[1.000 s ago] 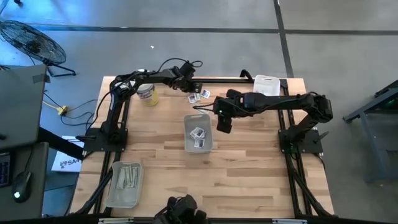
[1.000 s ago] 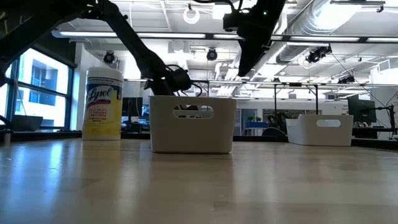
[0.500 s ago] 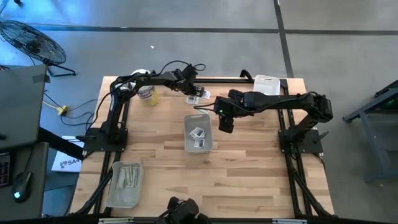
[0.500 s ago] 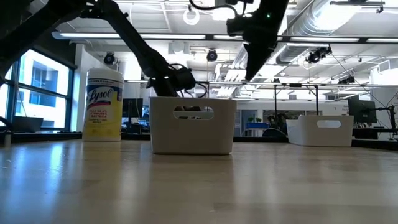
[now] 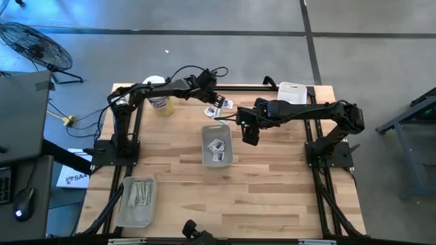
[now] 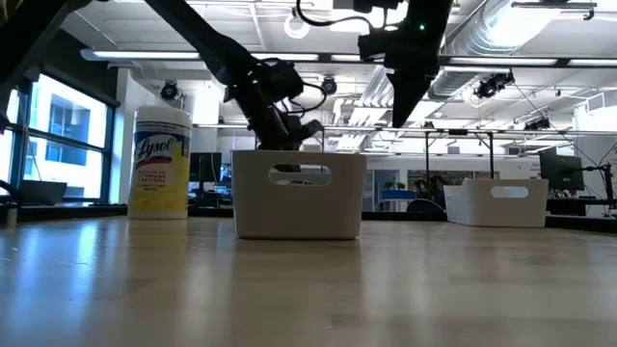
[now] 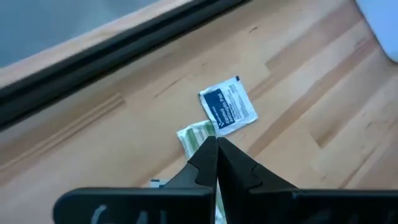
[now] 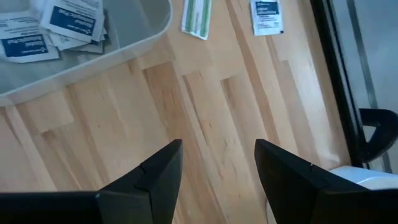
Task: Pick & Place First Aid Supplies
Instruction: Put the blue pad into the middle gray bin
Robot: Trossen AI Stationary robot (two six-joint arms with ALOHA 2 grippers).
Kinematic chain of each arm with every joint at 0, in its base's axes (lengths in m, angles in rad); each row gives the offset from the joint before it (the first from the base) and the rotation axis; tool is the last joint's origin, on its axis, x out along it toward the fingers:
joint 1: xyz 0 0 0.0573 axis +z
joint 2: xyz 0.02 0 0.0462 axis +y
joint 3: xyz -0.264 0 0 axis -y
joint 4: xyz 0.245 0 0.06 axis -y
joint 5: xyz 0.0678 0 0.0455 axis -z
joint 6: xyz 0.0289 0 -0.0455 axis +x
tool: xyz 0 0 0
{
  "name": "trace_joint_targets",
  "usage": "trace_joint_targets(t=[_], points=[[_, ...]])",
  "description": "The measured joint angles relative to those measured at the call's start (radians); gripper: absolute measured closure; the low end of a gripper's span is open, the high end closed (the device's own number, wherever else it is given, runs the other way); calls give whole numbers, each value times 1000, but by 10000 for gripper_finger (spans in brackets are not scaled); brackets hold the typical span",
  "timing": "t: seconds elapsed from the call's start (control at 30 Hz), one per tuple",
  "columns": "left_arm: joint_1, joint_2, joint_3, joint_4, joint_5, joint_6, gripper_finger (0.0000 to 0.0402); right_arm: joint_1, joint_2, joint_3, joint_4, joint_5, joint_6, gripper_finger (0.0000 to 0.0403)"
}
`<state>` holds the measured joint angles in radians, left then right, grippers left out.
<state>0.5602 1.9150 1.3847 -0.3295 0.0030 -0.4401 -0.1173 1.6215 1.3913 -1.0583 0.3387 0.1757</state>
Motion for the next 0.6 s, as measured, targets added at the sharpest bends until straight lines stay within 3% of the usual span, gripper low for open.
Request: trace_joint_targets(t=[0.23,0.6], points=[[-14,35,1,-24,-15,-34,387,-1,0,0,34,-8,0,208],[-64,153,3,54,-35,-36,288,7,0,0,57,-55,10,208]])
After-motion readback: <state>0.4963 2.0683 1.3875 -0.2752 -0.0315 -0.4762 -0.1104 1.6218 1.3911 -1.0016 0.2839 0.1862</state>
